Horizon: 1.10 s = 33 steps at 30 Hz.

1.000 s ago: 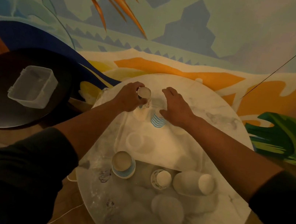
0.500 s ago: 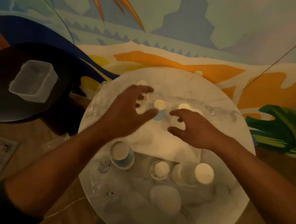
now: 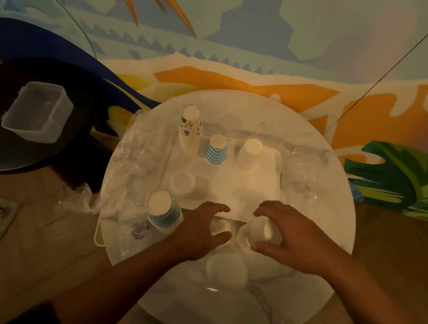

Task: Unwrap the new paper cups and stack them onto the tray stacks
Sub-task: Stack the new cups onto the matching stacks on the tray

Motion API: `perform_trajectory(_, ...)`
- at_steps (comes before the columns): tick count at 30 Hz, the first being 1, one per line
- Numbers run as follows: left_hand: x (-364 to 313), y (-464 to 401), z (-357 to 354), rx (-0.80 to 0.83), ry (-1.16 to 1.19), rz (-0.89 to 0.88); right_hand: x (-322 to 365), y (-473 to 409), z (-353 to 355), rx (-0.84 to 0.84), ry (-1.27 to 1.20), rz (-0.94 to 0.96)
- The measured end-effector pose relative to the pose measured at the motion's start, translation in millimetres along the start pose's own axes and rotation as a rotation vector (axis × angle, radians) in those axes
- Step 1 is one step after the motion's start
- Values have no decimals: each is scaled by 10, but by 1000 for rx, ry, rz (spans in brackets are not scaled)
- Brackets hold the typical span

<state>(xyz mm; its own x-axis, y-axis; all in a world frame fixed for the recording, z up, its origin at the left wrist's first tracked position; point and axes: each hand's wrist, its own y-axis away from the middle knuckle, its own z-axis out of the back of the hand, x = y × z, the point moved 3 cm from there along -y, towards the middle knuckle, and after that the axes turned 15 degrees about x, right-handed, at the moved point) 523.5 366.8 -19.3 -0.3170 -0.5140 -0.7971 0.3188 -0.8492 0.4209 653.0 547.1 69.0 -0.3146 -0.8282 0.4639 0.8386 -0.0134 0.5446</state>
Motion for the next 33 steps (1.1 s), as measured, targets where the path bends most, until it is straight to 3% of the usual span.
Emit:
perform_trajectory(8, 206, -246, -219, 80, -44, 106, -133, -93, -218, 52, 181, -63)
perform_trajectory(26, 397, -203, -319, -30, 151, 161, -543, 174, -111, 33, 224, -162)
perform_trajectory(29, 436, -172, -335, -42, 152, 156, -400, 190, -62, -85, 292, -102)
perform_trajectory(33, 524, -91, -318, -83, 160, 156, 21, 114, -74, -264, 85, 126)
